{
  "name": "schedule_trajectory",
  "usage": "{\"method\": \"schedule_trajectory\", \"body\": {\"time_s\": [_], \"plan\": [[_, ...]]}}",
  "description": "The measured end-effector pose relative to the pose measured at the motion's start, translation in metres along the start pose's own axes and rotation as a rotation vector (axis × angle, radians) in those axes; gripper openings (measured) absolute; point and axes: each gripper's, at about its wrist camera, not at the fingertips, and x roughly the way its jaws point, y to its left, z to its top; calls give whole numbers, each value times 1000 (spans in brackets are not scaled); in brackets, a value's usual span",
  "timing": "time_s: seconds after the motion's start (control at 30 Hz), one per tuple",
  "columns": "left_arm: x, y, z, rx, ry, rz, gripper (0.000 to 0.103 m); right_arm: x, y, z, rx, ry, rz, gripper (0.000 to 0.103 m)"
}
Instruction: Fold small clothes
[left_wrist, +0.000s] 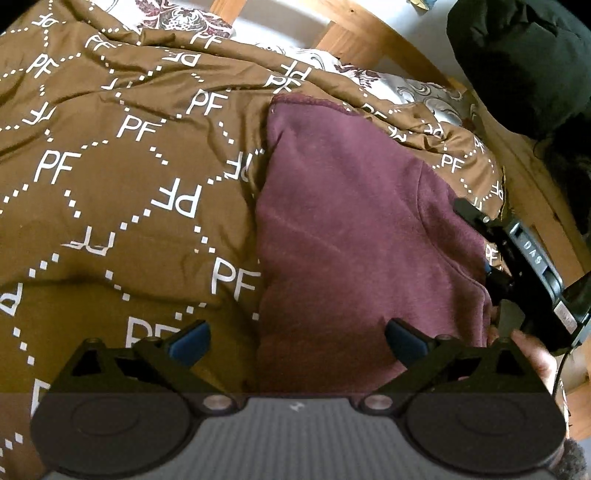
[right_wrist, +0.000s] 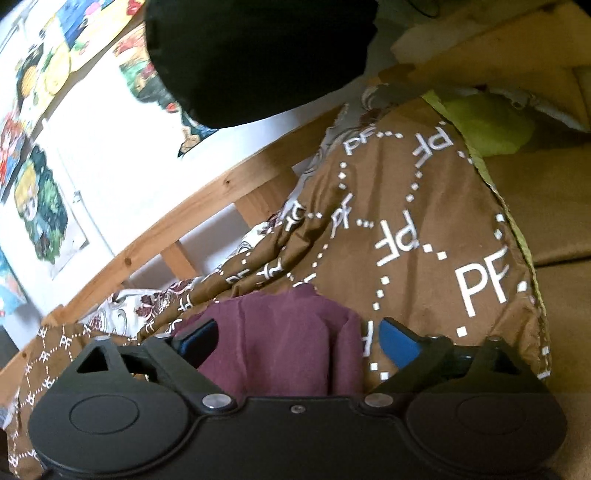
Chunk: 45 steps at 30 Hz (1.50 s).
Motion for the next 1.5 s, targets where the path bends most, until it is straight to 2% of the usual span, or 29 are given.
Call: {"method": "schedule_trajectory", "body": {"time_s": [0.13, 0.37, 0.43, 0.47, 0.53, 0.57, 0.63, 0.67, 0.73, 0.83, 0.9, 1.07, 1.2, 1.37, 1.5], "plan": [[3, 0, -1, -2, 0, 1, 103, -3, -5, -4, -25, -1, -23, 69], [6, -1, -3, 12, -7, -6, 103, -3, 0, -9, -88, 2, -57, 59], [6, -1, -3, 21, -8, -7, 103, -2, 2, -10, -108, 12, -61, 47], [5, -2, -3, 28, -8, -9, 103, -2, 4, -11, -116, 18, -60, 44], [5, -3, -2, 45, -8, -21, 96, -1, 7, -12, -135, 23, -57, 34], [4, -4, -1, 50, -5, -38, 92, -2, 9, -12, -149, 24, -58, 33], [3, -6, -1, 59, 0, -77, 74, -2, 14, -12, -178, 21, -59, 26], [2, -9, 0, 68, 1, -74, 74, -3, 17, -12, -195, 18, -61, 25], [-1, -12, 0, 97, -9, -64, 61, -6, 25, -12, -234, 6, -64, 20], [-12, -16, -4, 139, -47, -70, 53, -15, 39, -11, -283, -21, -49, 17], [-23, -20, -6, 177, -86, -75, 52, -23, 53, -10, -331, -47, -38, 16], [-64, -25, -10, 299, -221, -52, 51, -43, 93, -8, -394, -108, 1, 16], [-95, -15, -6, 362, -329, -4, 51, -40, 124, 0, -404, -145, 42, 16], [-114, 24, 19, 322, -425, 81, 52, -2, 169, 8, -389, -145, 113, 16], [-115, 58, 38, 252, -467, 163, 52, 51, 205, 4, -402, -85, 150, 16]]}}
